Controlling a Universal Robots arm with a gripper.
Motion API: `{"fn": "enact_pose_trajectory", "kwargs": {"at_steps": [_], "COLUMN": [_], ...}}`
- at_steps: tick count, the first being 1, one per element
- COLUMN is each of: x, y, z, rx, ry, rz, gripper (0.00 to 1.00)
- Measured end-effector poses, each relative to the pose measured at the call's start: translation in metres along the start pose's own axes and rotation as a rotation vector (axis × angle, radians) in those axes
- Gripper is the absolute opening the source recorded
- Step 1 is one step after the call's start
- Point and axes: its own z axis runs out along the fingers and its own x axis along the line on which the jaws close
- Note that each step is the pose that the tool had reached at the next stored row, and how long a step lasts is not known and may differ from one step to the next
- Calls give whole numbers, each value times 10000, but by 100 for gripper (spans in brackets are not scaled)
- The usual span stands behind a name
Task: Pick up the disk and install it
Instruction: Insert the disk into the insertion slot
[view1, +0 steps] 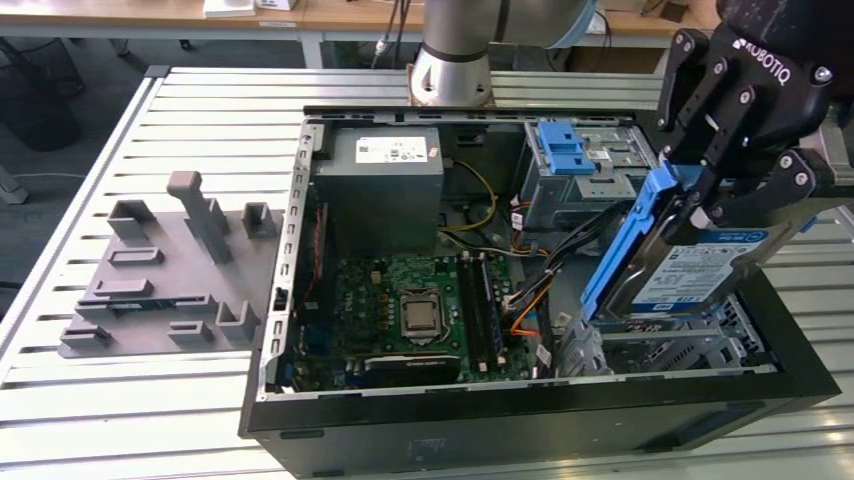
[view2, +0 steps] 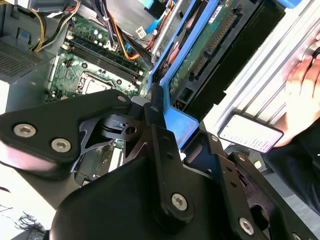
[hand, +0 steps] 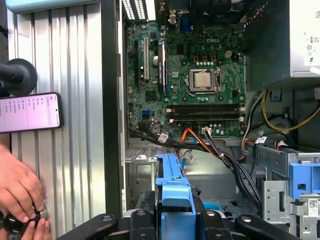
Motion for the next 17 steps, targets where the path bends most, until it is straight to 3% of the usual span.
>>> {"fn": "enact_pose_trajectory", "kwargs": {"at_steps": [6,17], "x": [-2,-6], "y": [-33,-99], "z": [25,76], "rx": [7,7], "ry": [-2,0], "rz": [-287,-291], "gripper": [36,36]}}
